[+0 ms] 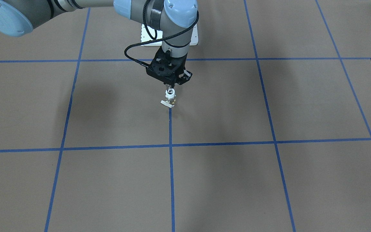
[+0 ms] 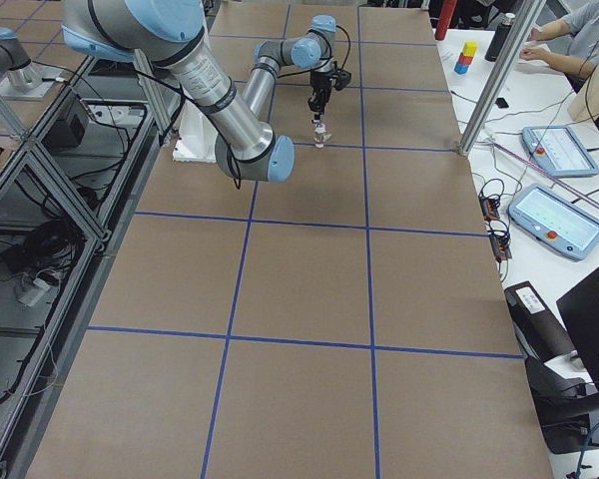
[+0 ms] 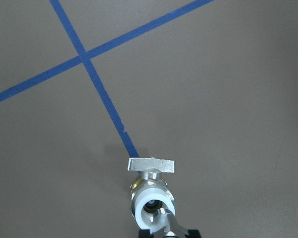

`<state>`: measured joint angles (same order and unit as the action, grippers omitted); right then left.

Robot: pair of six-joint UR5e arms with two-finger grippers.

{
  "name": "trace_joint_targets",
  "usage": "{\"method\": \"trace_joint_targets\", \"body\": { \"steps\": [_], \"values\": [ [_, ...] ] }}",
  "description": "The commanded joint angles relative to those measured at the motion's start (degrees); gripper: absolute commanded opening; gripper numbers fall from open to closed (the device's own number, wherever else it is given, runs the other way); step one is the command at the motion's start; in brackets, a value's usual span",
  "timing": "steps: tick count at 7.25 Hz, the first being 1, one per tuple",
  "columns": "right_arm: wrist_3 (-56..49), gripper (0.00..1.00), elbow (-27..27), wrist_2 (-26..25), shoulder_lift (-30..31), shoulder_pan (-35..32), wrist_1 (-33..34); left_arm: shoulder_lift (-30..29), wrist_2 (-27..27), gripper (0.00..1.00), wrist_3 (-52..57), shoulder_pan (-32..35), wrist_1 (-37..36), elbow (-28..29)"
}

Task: Assemble PPR valve and pipe with both arms
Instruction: 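Press the silver fitting down onto the valve with the right gripper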

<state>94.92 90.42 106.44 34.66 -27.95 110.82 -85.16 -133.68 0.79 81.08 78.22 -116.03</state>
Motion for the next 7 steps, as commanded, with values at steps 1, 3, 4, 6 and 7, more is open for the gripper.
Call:
{"method": "trace_joint_targets", "body": {
  "steps": [1,3,4,6,7],
  "values": [
    [0.0,0.00,0.1,-0.1,-0.2,0.0,0.0,0.0,0.0,1.00,0.0,0.0,0.0,0.0],
    [-0.8,0.00,0.1,-0.2,-0.4,-0.3,-0.1,0.0,0.0,1.00,0.0,0.0,0.0,0.0],
    [-0.9,0.00,0.0,-0.3,-0.3,-0.3,-0.1,0.0,0.0,1.00,0.0,0.0,0.0,0.0],
    [-0.9,0.00,-0.1,-0.4,0.1,-0.3,-0.5,0.0,0.0,1.00,0.0,0.0,-0.1,0.0],
    [-0.9,0.00,-0.4,-0.4,0.2,-0.3,-1.7,0.0,0.0,1.00,0.1,0.0,0.0,0.0]
  ]
}}
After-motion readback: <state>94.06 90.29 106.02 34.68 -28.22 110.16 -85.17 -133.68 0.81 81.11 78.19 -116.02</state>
